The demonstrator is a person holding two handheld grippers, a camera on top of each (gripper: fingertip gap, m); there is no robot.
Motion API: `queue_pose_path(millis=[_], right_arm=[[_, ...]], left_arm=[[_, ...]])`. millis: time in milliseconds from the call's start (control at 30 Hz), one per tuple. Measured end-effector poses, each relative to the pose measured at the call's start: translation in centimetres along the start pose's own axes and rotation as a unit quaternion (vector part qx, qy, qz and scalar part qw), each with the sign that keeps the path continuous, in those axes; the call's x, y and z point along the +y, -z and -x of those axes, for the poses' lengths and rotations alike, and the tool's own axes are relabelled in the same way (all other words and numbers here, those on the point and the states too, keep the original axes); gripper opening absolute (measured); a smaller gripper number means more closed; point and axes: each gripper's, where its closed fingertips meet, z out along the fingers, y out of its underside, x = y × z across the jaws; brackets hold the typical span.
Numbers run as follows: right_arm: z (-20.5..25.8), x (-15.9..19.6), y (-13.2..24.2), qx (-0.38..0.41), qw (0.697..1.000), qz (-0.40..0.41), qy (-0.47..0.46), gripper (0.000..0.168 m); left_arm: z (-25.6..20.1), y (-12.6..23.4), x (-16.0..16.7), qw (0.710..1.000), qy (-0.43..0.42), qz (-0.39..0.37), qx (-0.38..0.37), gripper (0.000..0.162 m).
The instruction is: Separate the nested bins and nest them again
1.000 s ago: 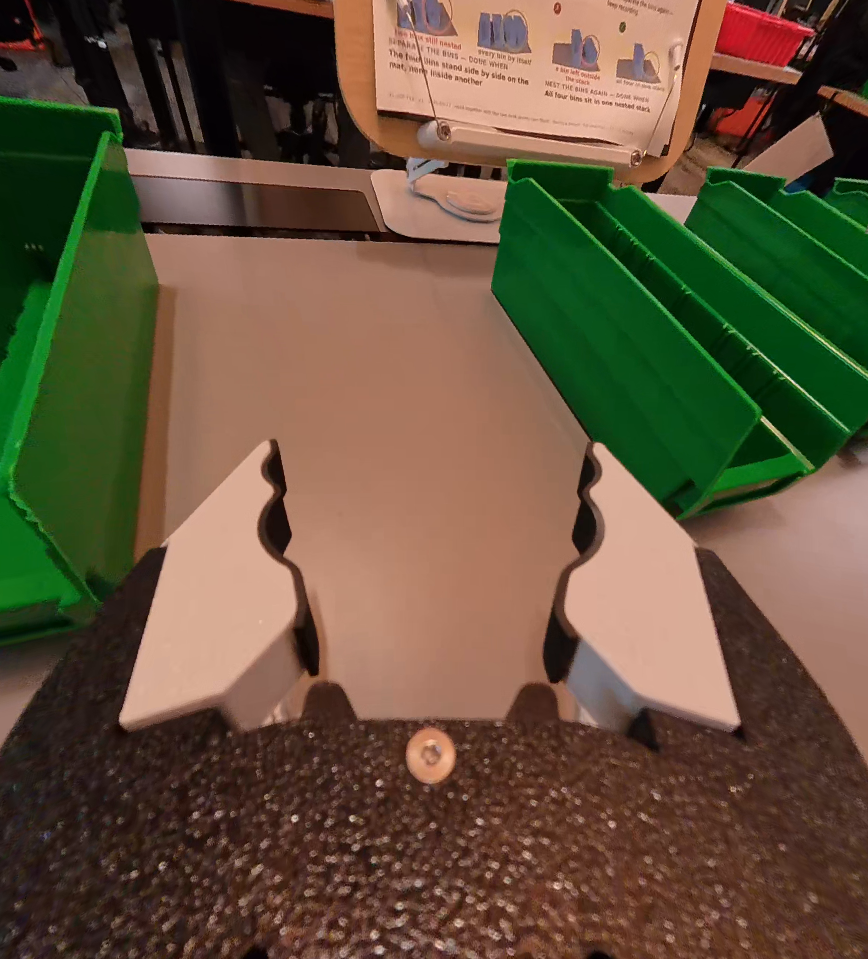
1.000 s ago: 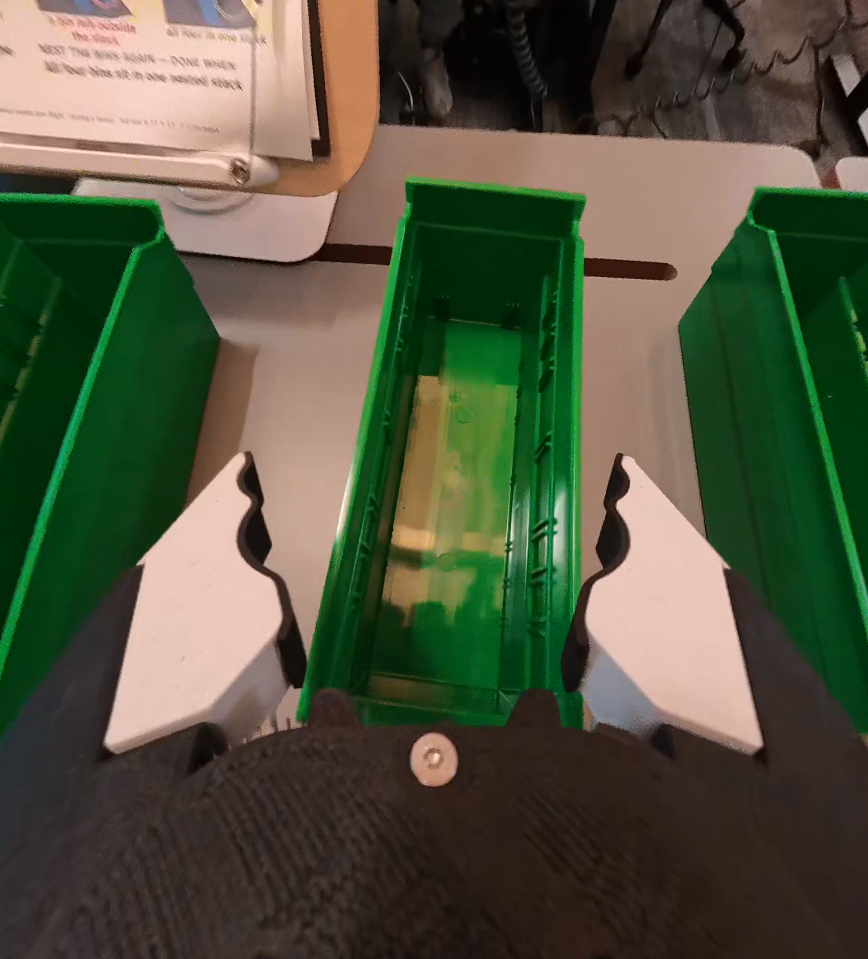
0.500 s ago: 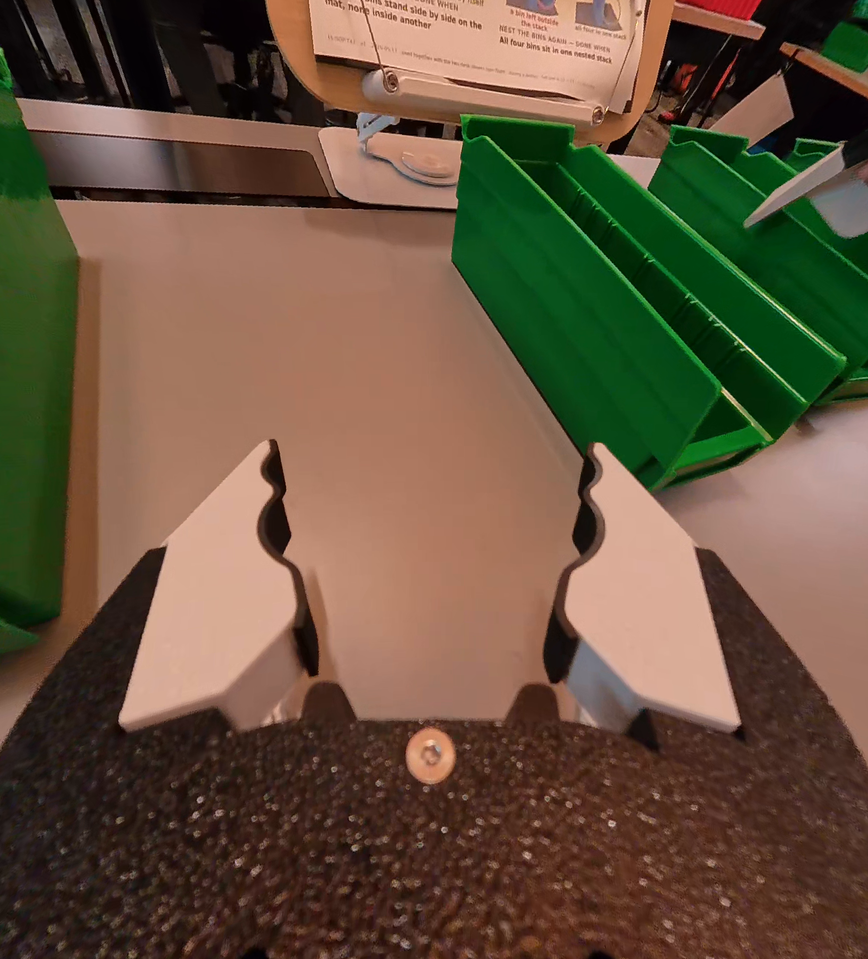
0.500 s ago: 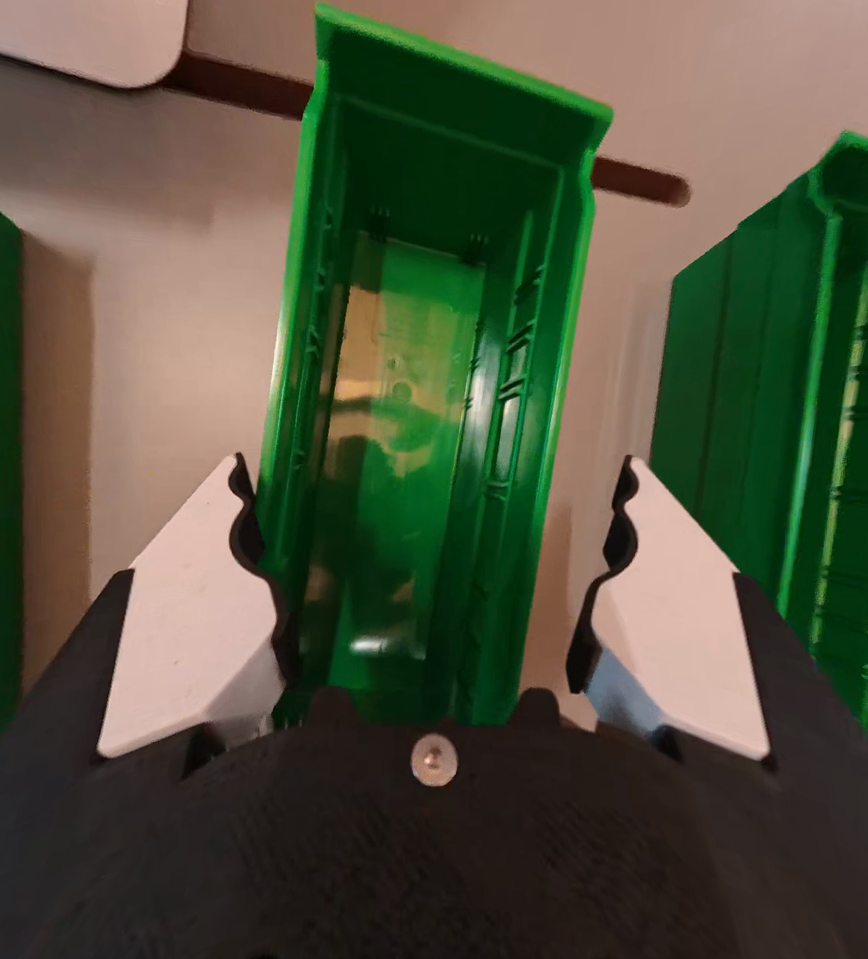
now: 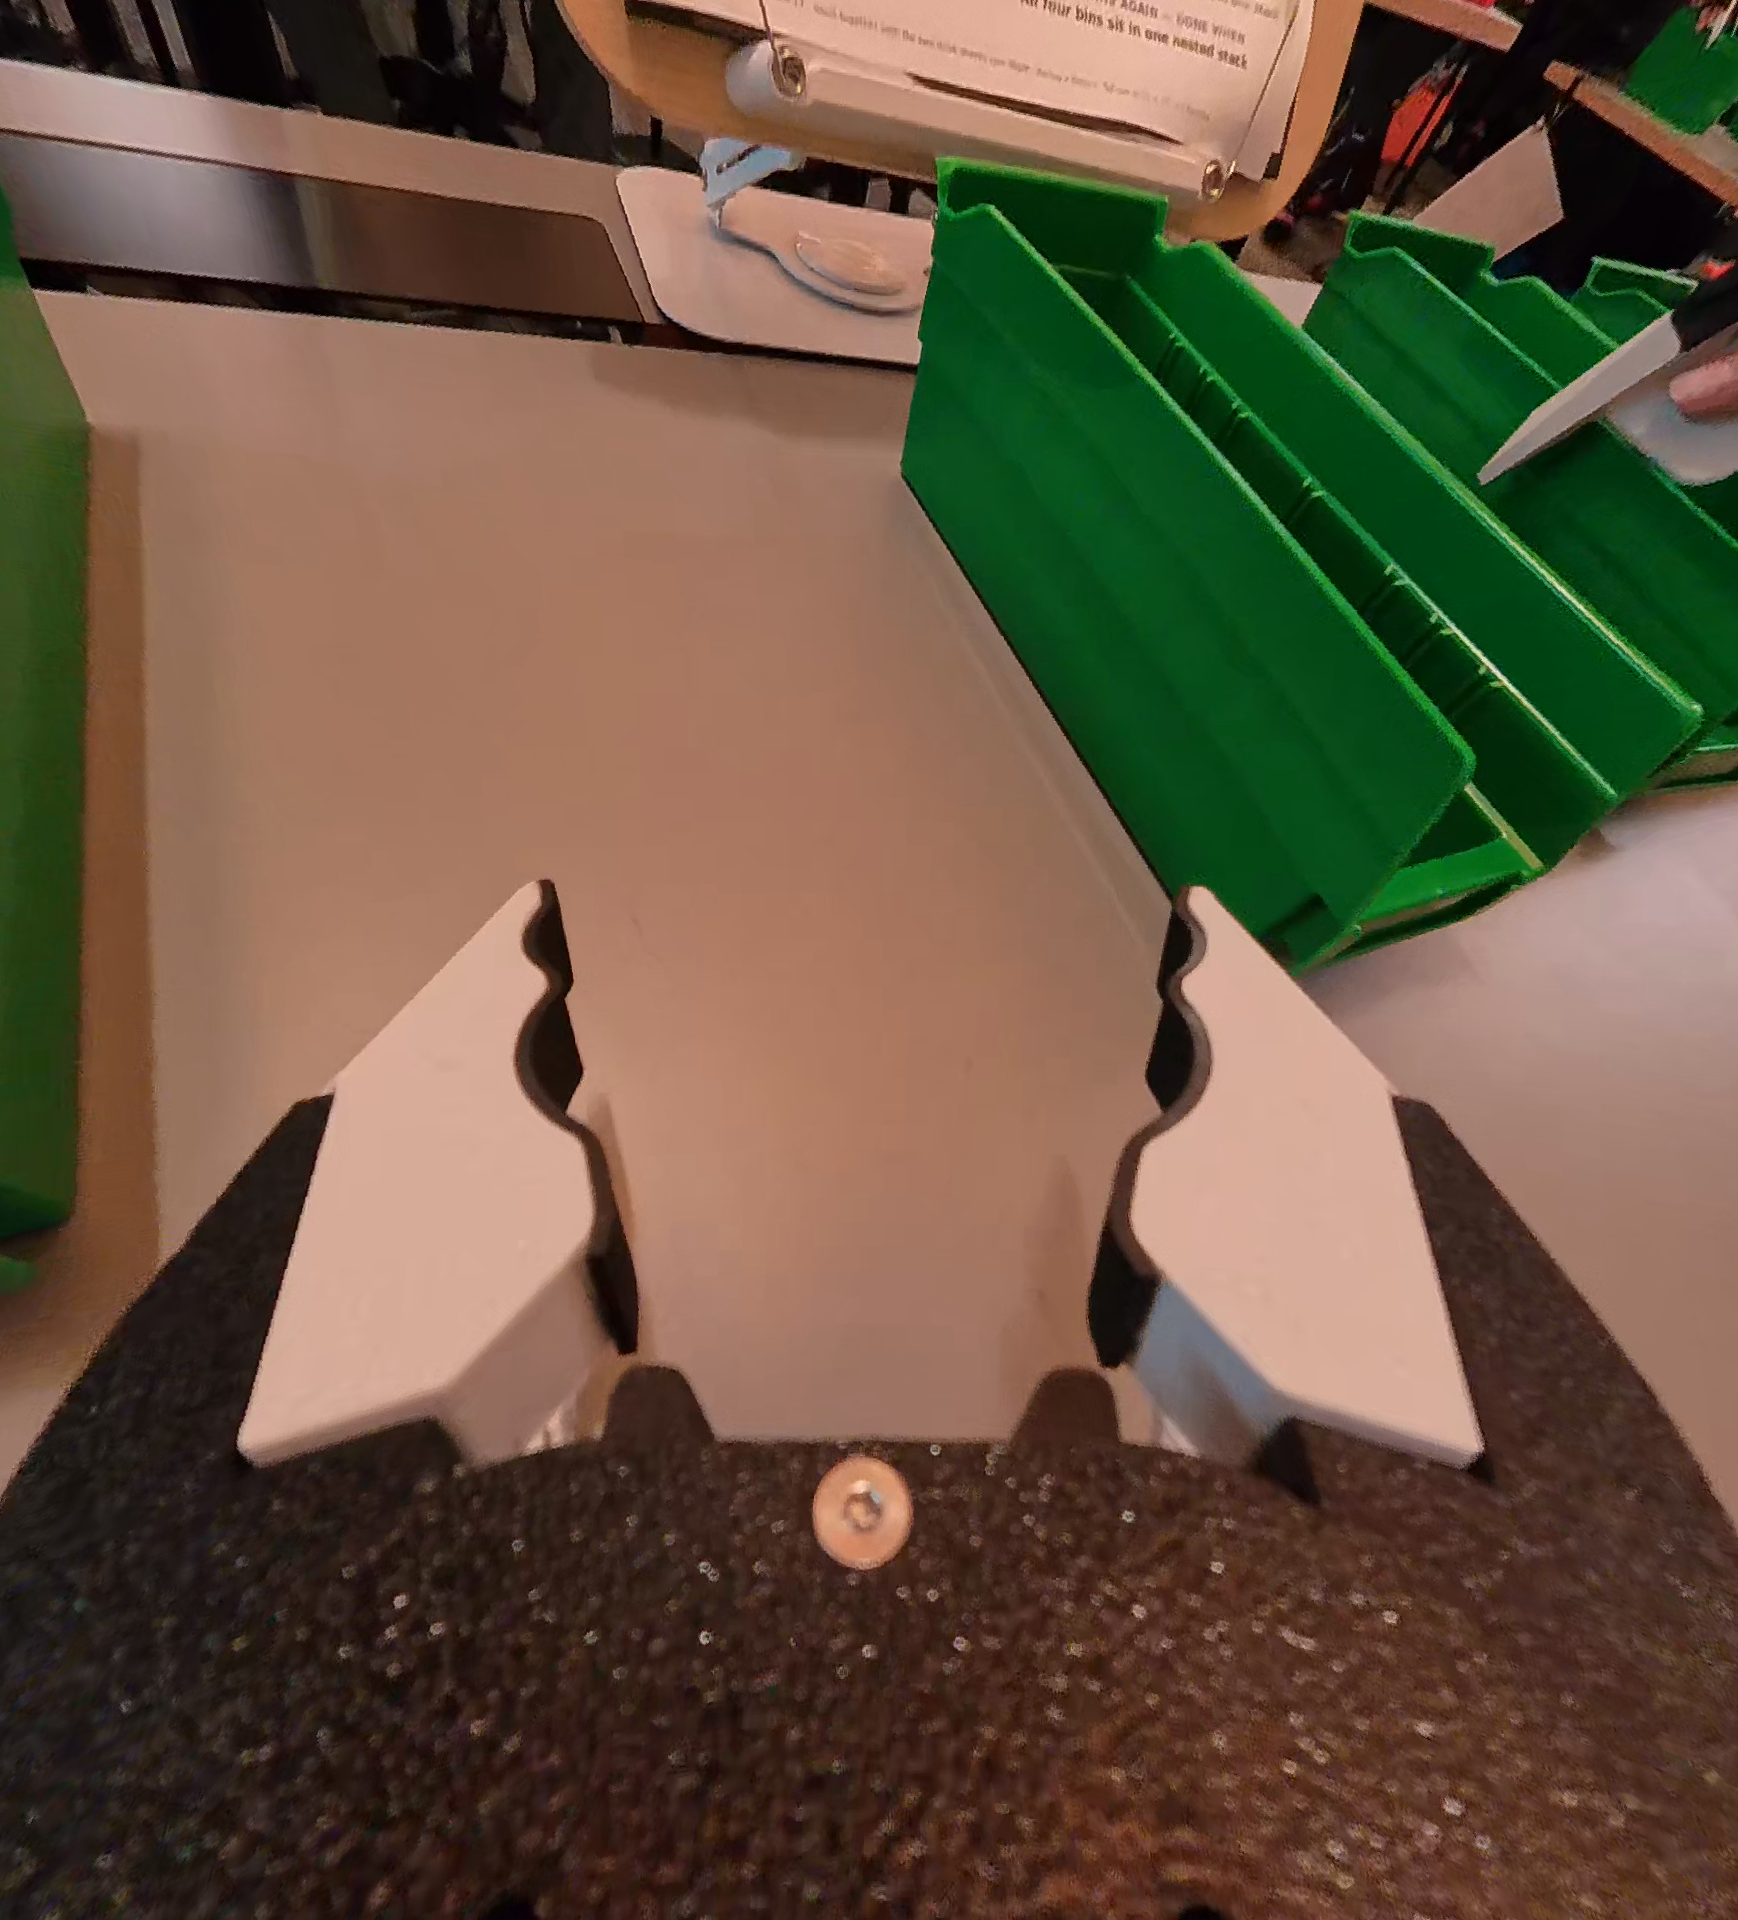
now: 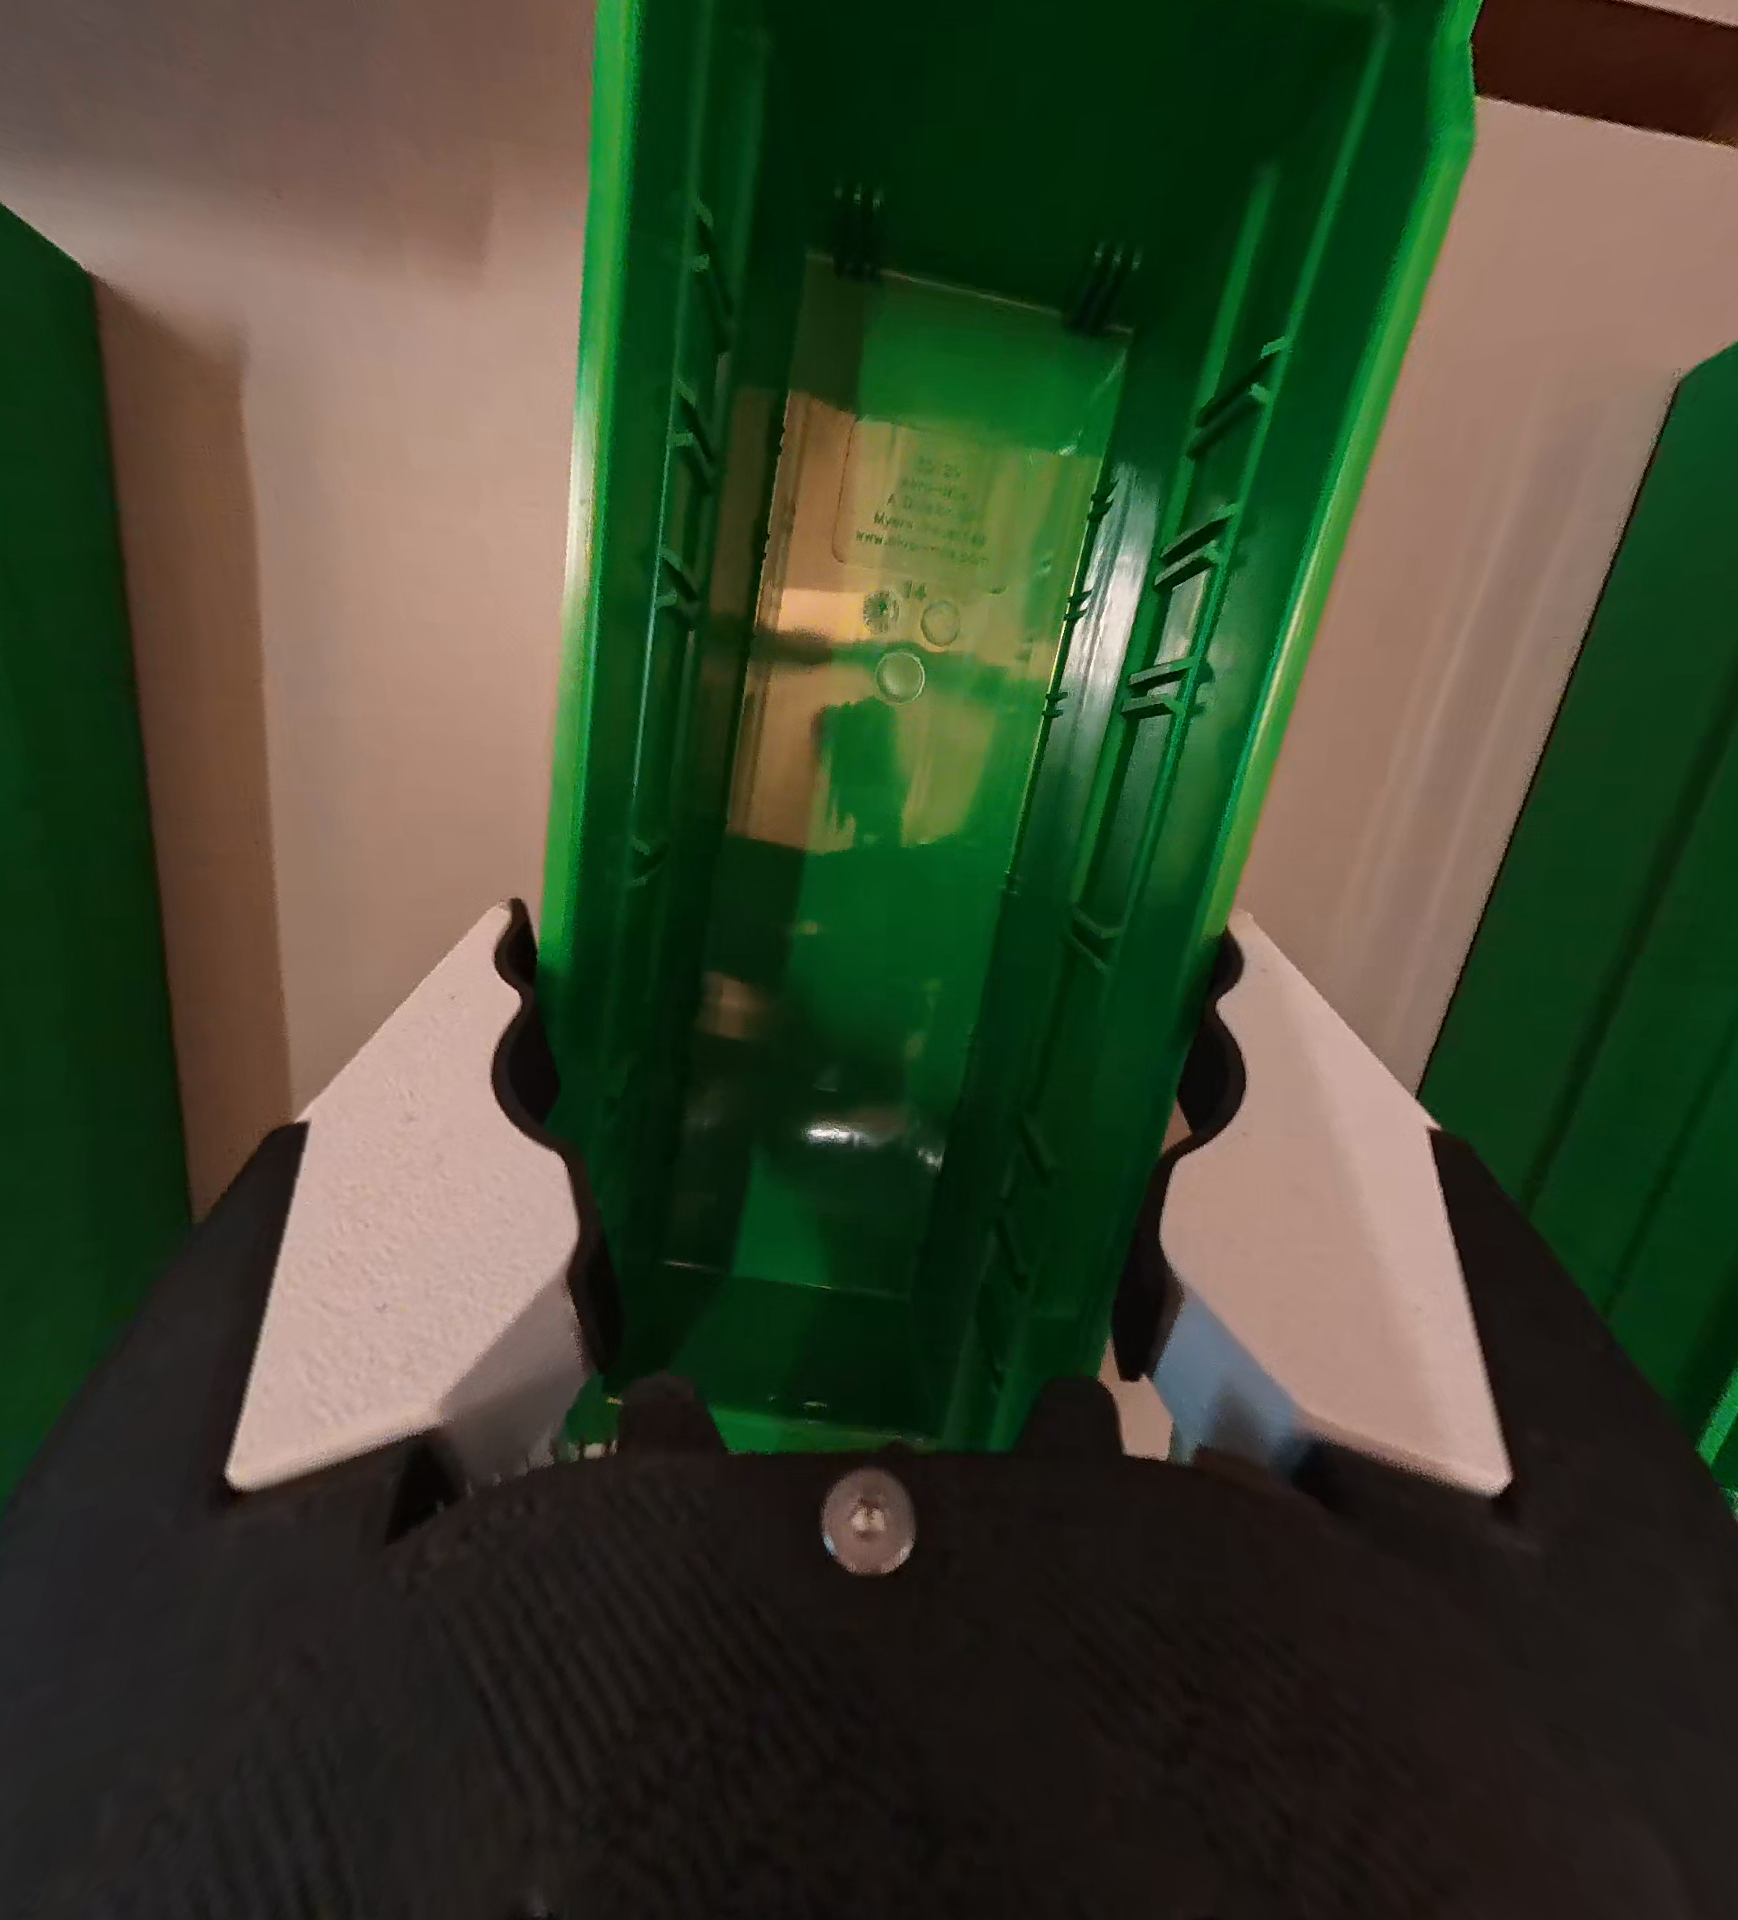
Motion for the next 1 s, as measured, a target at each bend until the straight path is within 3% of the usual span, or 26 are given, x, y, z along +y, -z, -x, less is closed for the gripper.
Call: queue_pose_path(millis=[467, 767, 1000], right_arm=[[-0.4, 0.5, 1.3, -0.015, 0.999, 0.013, -0.026, 0.098], [-0.2, -0.8, 7.0, -0.028, 0.998, -0.017, -0.052, 0.096], [5.1, -2.7, 11.5, -0.083, 0.993, -0.048, -0.073, 0.094]], left_arm=[[-0.2, 0.0, 0.6, 1.0, 0.002, 0.024, 0.01, 0.111], [-0.6, -0.3, 1.1, 0.999, 0.017, 0.039, 0.027, 0.111], [-1.4, 0.2, 0.4, 0.999, 0.004, 0.03, 0.03, 0.11]])
